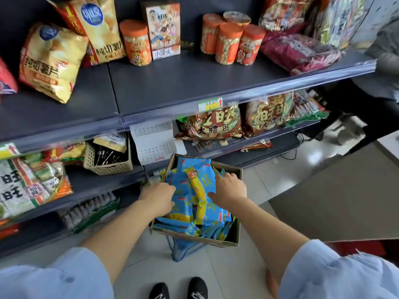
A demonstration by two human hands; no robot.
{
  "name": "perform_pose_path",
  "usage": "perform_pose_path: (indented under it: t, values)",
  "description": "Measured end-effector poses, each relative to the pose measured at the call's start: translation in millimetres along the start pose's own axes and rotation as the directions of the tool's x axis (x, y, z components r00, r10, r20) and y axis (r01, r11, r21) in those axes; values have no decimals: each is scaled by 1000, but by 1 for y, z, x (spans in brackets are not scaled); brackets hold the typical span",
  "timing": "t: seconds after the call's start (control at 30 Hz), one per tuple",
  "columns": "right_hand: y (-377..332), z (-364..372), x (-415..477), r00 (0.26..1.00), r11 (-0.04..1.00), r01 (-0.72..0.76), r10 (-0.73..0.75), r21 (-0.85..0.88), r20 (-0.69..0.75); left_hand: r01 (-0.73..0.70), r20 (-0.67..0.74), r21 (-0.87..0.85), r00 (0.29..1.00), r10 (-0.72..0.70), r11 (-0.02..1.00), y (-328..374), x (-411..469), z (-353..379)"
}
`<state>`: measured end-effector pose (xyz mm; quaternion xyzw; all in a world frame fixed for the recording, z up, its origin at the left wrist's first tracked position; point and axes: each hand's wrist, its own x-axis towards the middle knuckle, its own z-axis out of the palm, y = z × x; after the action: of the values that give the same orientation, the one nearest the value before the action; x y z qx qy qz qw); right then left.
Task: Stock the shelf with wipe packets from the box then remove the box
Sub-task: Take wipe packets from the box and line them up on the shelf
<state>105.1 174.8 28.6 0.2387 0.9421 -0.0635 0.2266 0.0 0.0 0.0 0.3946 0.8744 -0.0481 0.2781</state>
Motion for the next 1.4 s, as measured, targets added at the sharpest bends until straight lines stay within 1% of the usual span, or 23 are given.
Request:
perform_pose_path:
  t: [0.03,0.13,0.27,0.33,0.47,0.57,0.63,0.7,0.73,0.83,0.93,1.0,1.07,1.17,1.2,1.27,1.3,1.4]
  values:
    - [0,4,4,1000,1000,-23,23,9,3,11,21,10,1000,-11,1000,1,3,4]
    - [3,22,15,996,994,-86,87,70,-19,31,11,12,999,-31,999,1,17,24]
    - [4,40,27,991,985,-123,128,123,-36,42,18,32,999,-42,999,-2,30,49]
    - [4,47,32,987,973,-143,153,183,-42,50,7,66,999,-51,997,-2,36,60]
    - [6,50,41,979,922,-203,203,331,34,103,-37,148,994,-98,984,-3,43,69]
    - [7,51,43,978,898,-208,204,387,51,69,-29,110,997,-66,992,-4,40,65]
    - [7,48,42,981,866,-182,191,465,28,25,-13,28,1000,-25,999,-3,34,57]
    - [7,39,40,983,816,-151,182,558,1,38,3,-117,999,-38,992,-4,24,44]
    - [7,32,38,985,808,-131,174,575,-19,51,0,-174,999,-51,983,-5,19,36]
    - [4,8,35,985,832,-58,136,551,-102,82,-69,-301,992,-107,950,-11,3,7]
    - [-1,-18,29,986,854,20,68,519,-149,98,-153,-482,969,-193,871,-19,-14,-23]
    - [-6,-38,24,986,867,88,-6,490,-166,93,-174,-570,957,-231,816,-26,-26,-43]
    - [-14,-58,19,980,862,151,-68,483,-184,95,-156,-648,954,-254,756,-35,-40,-63]
    - [-31,-90,10,960,855,233,-125,463,-252,121,-72,-729,965,-251,674,-49,-69,-93]
    - [-38,-101,6,950,852,255,-133,457,-282,129,-50,-736,969,-244,665,-55,-79,-102]
    - [-52,-123,-1,931,846,296,-152,444,-332,145,-40,-690,971,-237,709,-65,-101,-120]
    - [-60,-134,-5,922,843,317,-166,435,-349,152,-57,-660,966,-251,735,-70,-112,-129]
    - [-84,-167,-18,893,825,384,-217,415,-394,150,-164,-628,934,-318,764,-88,-144,-154]
